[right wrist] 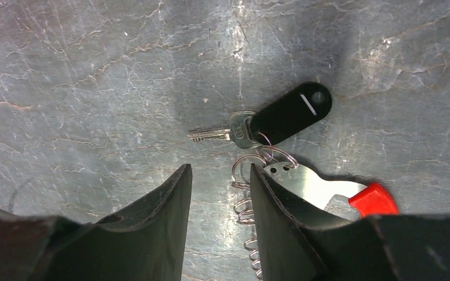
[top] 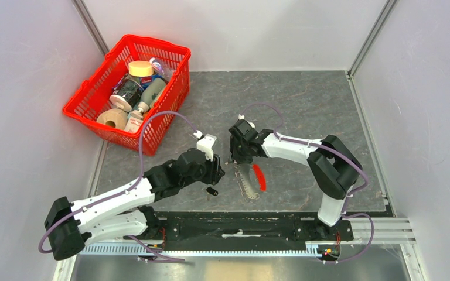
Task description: Put the keys on the keyring
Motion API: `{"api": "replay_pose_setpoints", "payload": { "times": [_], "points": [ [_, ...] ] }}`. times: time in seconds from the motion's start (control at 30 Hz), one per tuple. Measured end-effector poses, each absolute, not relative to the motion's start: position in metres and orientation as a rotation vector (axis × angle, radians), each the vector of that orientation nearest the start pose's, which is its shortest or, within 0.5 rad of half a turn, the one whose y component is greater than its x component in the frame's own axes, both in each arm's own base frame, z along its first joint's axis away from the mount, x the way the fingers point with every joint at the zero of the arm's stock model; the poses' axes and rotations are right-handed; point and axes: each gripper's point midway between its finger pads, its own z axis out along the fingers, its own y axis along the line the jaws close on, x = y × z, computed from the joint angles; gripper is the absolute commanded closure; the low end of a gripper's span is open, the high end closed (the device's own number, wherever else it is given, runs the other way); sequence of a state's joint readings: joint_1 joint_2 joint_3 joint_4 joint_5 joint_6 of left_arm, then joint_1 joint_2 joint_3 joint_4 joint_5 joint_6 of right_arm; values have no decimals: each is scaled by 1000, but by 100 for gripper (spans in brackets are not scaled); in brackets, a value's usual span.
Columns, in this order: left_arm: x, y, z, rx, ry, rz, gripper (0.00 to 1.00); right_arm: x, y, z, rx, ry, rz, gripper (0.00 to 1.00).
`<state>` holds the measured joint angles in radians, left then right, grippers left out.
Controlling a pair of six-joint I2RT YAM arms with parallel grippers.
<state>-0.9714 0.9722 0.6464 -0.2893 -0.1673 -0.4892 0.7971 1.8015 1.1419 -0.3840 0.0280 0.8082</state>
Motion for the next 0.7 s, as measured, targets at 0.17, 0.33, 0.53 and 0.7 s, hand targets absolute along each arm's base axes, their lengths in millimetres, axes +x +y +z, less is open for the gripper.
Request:
{"api": "replay_pose_setpoints", "payload": {
  "times": [0.17,0.33,0.53,0.7],
  "points": [
    [179,-245,130,445,2218,-627,50,274,315,39,3,2701,498,53],
    [179,-244,128,447,2222,-624,50,275,315,39,-20,2704,478,53],
    [179,-243,128,444,2219,-626,50,274,314,34,-47,2716,442,55],
    [178,-242,127,444,2219,-626,50,270,315,30,-74,2731,421,58]
  ]
}}
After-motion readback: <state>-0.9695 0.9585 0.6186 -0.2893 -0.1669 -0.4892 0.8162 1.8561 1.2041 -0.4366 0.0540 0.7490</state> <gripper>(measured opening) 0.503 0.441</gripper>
